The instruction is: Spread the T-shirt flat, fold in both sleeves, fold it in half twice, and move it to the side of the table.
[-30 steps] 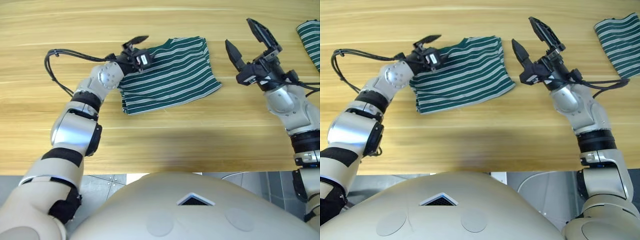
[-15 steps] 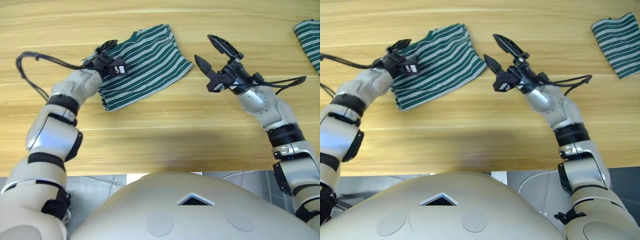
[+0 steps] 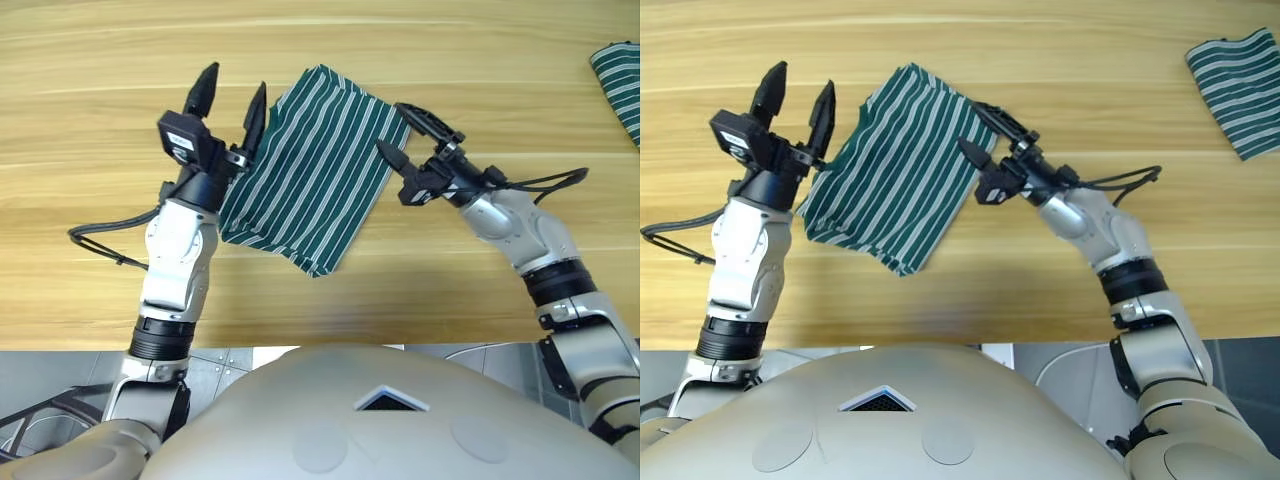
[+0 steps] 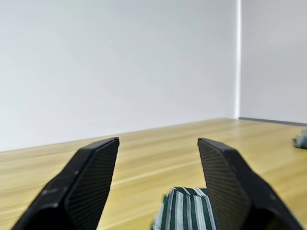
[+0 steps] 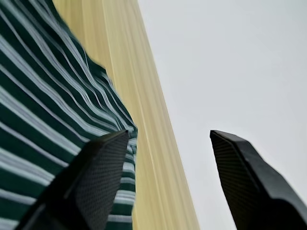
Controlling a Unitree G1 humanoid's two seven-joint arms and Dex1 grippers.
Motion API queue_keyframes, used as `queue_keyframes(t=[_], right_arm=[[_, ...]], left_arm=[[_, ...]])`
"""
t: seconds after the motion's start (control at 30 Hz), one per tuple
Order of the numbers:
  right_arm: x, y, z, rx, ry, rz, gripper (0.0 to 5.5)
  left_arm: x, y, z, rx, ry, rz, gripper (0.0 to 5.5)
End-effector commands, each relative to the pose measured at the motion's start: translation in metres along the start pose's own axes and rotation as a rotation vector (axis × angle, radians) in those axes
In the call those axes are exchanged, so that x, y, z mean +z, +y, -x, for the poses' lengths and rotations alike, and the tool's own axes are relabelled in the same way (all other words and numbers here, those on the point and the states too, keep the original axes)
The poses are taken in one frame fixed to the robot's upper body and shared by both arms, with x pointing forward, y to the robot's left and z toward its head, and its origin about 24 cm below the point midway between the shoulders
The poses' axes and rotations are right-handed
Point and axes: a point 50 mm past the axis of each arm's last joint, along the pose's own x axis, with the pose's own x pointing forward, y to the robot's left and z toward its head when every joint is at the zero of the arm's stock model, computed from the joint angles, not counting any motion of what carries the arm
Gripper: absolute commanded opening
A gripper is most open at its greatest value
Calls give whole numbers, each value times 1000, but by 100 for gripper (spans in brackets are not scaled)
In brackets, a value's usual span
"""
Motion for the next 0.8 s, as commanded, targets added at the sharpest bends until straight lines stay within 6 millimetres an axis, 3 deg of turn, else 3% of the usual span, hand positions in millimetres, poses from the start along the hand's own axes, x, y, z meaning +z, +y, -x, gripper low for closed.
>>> queue_keyframes(t=[0.03,0.13,0.2,0.27,0.37,0.5,0.7,0.8], right_arm=[[37,11,-4,109,-145,8,311],[49,30,-7,221,-181,16,311],[51,45,-7,298,-185,38,311],[50,52,-5,331,-182,43,311],[42,60,1,395,-153,48,311],[21,73,16,515,-78,91,311],[6,52,57,631,-6,178,311],[1,39,65,641,29,214,311]], left_arm=[[26,10,3,-25,-130,-11,305],[30,40,3,96,-136,-116,305],[22,71,-5,278,-74,-300,305],[26,82,-14,379,-109,-359,305],[33,83,-29,436,-187,-350,305],[27,84,-42,426,-184,-399,305],[11,76,-44,234,-89,-531,305],[3,70,-41,120,-42,-598,305]])
